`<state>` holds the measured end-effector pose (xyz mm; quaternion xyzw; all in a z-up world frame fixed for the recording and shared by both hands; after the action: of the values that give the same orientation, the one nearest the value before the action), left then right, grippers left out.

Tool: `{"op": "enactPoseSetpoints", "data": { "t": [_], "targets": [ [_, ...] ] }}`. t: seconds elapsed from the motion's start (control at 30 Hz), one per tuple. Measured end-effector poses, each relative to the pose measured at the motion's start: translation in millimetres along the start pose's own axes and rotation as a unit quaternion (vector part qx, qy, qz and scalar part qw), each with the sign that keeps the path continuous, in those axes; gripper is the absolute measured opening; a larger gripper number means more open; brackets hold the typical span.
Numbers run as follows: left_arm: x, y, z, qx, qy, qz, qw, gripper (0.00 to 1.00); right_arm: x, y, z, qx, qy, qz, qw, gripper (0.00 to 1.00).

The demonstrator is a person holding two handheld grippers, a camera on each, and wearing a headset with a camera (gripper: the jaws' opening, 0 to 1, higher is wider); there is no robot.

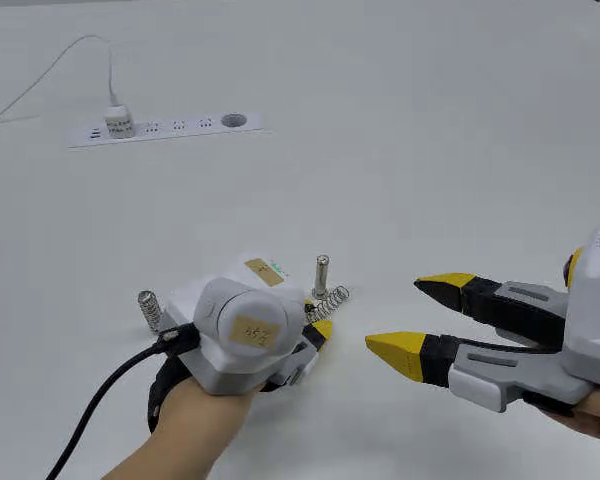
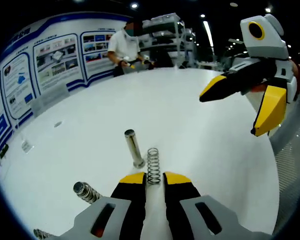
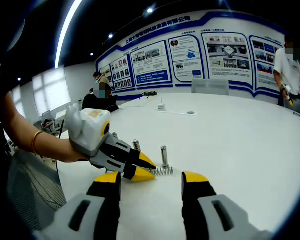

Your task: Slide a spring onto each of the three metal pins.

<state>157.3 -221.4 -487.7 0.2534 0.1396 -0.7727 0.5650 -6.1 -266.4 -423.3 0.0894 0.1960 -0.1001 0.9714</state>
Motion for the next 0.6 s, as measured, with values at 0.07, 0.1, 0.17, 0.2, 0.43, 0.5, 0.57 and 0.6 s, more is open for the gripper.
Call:
{"op": "enactPoseSetpoints", "data": {
  "t": [0.07, 0.1, 0.17, 0.2, 0.43, 0.5, 0.57, 0.6],
  "targets": [
    [0.8, 0.3, -1.0, -0.002, 0.003, -0.001, 1.0, 0.13, -0.5, -0.9, -0.6, 0.004, 0.0, -0.003, 1.0, 0.5],
    [1.1, 0.4, -1.4, -0.003, 0.005, 0.0, 1.0, 0.12, -0.7, -1.2, -1.0, 0.005, 0.001, -0.004, 1.0, 0.5],
    [1.1, 0.5, -1.0, -0.003, 0.003, 0.0, 1.0, 0.12, -1.2, -2.5, -1.7, 0.005, 0.002, -0.008, 1.0, 0.5],
    [1.3, 0.6, -1.1, -0.003, 0.004, 0.001, 1.0, 0.12, -1.6, -2.7, -1.8, 0.006, 0.001, -0.008, 0.9999, 0.5],
    [0.4, -1.6, -1.7, -0.011, 0.005, -0.006, 0.9999, 0.1, -2.7, -7.9, -5.1, 0.026, 0.005, -0.025, 0.9993, 0.49],
    [-0.4, -2.4, -1.7, -0.013, 0.006, -0.008, 0.9999, 0.1, -3.2, -11.1, -5.6, 0.037, 0.005, -0.033, 0.9988, 0.48],
    [-2.6, -3.3, -0.9, -0.012, 0.005, -0.006, 0.9999, 0.1, -4.6, -11.3, -4.2, 0.055, 0.0, -0.034, 0.9979, 0.48],
    [-3.7, -3.8, -0.3, -0.012, 0.003, -0.007, 0.9999, 0.1, -5.1, -11.7, -3.5, 0.057, -0.002, -0.035, 0.9977, 0.48]
  ]
}}
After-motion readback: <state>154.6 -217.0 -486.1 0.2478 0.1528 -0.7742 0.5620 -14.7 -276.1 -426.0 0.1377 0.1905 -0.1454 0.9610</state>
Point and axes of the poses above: the centre of the closed fingertips' face, and the gripper's own axes: x roughly forward along the fingers, y roughly to its left, z roughly out of its top, the point moved 9 cm from there along -x, roughly backward along the fingers, and after that the axes turned 1 degree about -z, right-handed, at the moved point
